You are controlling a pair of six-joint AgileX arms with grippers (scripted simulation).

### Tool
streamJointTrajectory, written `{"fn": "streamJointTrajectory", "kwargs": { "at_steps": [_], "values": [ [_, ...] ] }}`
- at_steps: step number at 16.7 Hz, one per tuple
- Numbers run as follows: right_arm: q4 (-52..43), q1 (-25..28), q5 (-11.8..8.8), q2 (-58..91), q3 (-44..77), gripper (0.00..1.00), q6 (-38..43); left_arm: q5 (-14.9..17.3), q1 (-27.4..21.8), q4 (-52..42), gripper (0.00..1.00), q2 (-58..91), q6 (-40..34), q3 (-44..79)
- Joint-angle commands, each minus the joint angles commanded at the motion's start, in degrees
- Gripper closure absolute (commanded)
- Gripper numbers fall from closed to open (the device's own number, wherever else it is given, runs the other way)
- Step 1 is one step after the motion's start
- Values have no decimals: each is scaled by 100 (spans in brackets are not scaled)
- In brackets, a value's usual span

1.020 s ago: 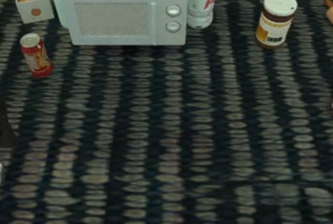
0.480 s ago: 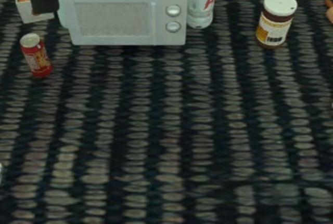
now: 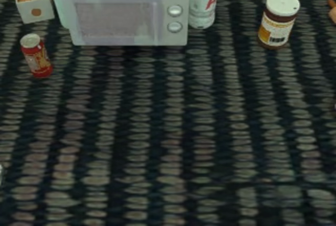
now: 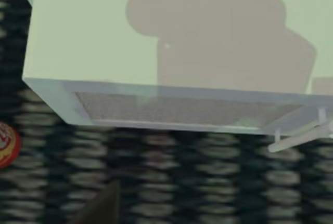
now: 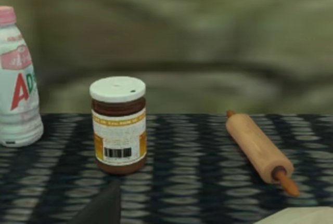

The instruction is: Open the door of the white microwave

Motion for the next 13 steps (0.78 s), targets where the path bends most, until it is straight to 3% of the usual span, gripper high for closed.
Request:
{"fn": "streamJointTrajectory", "kwargs": {
  "at_steps": [6, 13],
  "values": [
    [0, 0, 0, 0, 0, 0, 0, -198, -460, -954, 0, 1818, -416, 1966],
    [0, 0, 0, 0, 0, 0, 0, -208, -482, -1041, 0, 1992, -454, 2139]
  ]
}}
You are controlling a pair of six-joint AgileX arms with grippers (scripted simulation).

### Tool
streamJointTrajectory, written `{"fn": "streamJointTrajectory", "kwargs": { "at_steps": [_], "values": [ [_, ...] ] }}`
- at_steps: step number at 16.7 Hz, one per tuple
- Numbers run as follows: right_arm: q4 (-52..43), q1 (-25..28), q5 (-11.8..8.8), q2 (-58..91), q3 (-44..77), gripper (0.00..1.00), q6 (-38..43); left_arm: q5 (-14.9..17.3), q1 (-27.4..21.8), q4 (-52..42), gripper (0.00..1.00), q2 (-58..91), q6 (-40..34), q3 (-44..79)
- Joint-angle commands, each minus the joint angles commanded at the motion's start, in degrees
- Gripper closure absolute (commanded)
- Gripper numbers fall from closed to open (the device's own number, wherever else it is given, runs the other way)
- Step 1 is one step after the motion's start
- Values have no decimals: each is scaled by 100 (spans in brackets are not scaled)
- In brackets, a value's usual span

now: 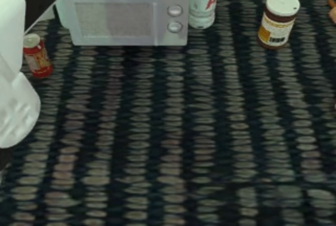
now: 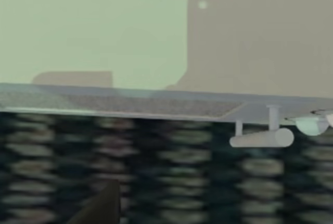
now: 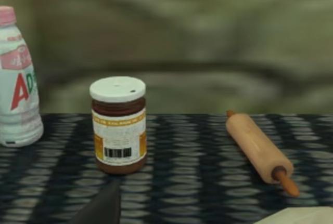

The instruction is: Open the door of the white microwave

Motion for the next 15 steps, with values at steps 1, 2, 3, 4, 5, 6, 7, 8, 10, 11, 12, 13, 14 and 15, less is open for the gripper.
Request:
{"fn": "streamJointTrajectory", "kwargs": {
  "at_steps": [1, 2, 3, 4, 5, 6, 7, 8, 10, 11, 12, 13, 14, 15],
  "values": [
    [0, 0, 0, 0, 0, 0, 0, 2, 2, 20, 0, 9, 6, -9],
    [0, 0, 0, 0, 0, 0, 0, 10, 13, 100, 0, 49, 28, -43],
    [0, 0, 0, 0, 0, 0, 0, 22, 36, 232, 0, 114, 57, -100],
    [0, 0, 0, 0, 0, 0, 0, 38, 68, 398, 0, 197, 88, -172],
    [0, 0, 0, 0, 0, 0, 0, 56, 105, 588, 0, 292, 121, -252],
    [0, 0, 0, 0, 0, 0, 0, 74, 143, 787, 0, 389, 157, -335],
    [0, 0, 0, 0, 0, 0, 0, 91, 178, 973, 0, 481, 191, -413],
    [0, 0, 0, 0, 0, 0, 0, 105, 207, 1114, 0, 558, 218, -475],
    [0, 0, 0, 0, 0, 0, 0, 117, 231, 1214, 0, 619, 240, -524],
    [0, 0, 0, 0, 0, 0, 0, 117, 231, 1214, 0, 619, 240, -524],
    [0, 0, 0, 0, 0, 0, 0, 117, 231, 1214, 0, 619, 240, -524],
    [0, 0, 0, 0, 0, 0, 0, 117, 231, 1214, 0, 619, 240, -524],
    [0, 0, 0, 0, 0, 0, 0, 117, 231, 1214, 8, 619, 240, -524],
    [0, 0, 0, 0, 0, 0, 0, 117, 231, 1214, 15, 619, 240, -524]
  ]
}}
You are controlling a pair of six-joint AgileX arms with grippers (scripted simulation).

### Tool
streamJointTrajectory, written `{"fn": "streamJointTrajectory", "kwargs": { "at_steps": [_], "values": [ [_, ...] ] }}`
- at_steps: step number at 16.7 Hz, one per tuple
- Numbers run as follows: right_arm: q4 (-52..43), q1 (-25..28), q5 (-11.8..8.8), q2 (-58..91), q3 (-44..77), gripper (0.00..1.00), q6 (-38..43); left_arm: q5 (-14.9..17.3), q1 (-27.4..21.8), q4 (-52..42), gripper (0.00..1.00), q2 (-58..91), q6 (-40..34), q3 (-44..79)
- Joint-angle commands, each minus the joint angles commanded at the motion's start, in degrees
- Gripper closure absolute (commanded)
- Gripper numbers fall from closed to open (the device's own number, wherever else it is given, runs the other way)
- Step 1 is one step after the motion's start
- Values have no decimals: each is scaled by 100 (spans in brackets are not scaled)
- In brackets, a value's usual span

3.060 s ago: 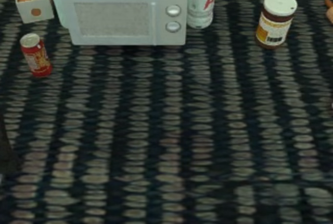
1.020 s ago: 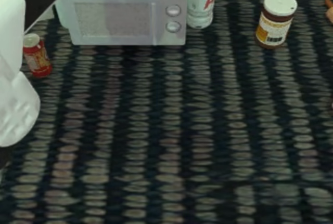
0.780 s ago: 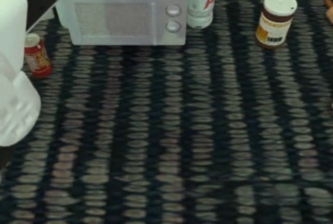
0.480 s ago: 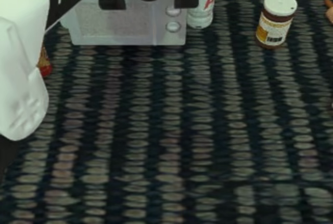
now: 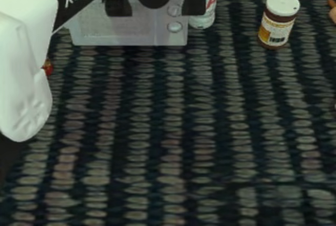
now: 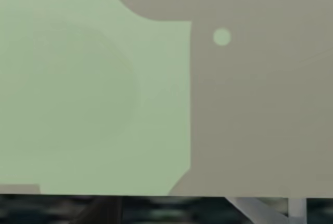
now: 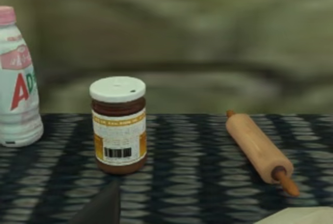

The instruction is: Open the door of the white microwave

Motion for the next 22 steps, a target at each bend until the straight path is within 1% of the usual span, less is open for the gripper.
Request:
{"fn": "streamJointTrajectory", "kwargs": {
  "at_steps": [11, 12, 19, 20, 22],
  "values": [
    [0, 0, 0, 0, 0, 0, 0, 0, 0, 0, 98, 0, 0, 0],
    [0, 0, 0, 0, 0, 0, 0, 0, 0, 0, 100, 0, 0, 0],
    [0, 0, 0, 0, 0, 0, 0, 0, 0, 0, 100, 0, 0, 0],
    [0, 0, 0, 0, 0, 0, 0, 131, -185, 22, 100, -29, -54, -156],
    [0, 0, 0, 0, 0, 0, 0, 104, -182, 68, 100, -99, -57, -255]
  ]
}}
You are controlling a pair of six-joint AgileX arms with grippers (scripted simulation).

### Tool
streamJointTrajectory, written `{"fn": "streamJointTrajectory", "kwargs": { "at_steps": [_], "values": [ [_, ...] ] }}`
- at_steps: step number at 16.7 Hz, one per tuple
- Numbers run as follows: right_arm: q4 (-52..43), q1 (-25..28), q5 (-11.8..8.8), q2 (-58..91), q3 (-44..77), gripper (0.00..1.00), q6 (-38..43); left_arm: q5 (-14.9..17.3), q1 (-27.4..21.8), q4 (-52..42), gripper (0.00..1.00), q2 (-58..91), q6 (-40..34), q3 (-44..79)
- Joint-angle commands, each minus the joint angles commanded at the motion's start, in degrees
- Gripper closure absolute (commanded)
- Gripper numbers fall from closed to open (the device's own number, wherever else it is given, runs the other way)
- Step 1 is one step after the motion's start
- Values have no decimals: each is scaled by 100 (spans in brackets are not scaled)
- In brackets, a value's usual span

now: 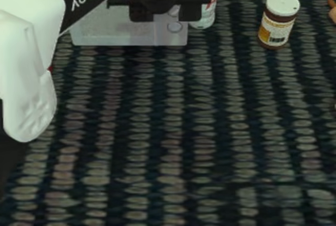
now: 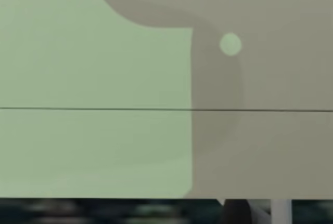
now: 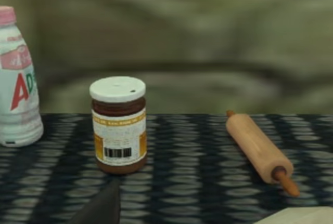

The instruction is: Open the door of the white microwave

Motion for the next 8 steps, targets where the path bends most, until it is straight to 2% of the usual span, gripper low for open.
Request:
{"fn": "streamJointTrajectory", "kwargs": {
  "at_steps": [8],
  "values": [
    [0, 0, 0, 0, 0, 0, 0, -186, 26, 455, 100, -687, -93, -1093]
  ]
}}
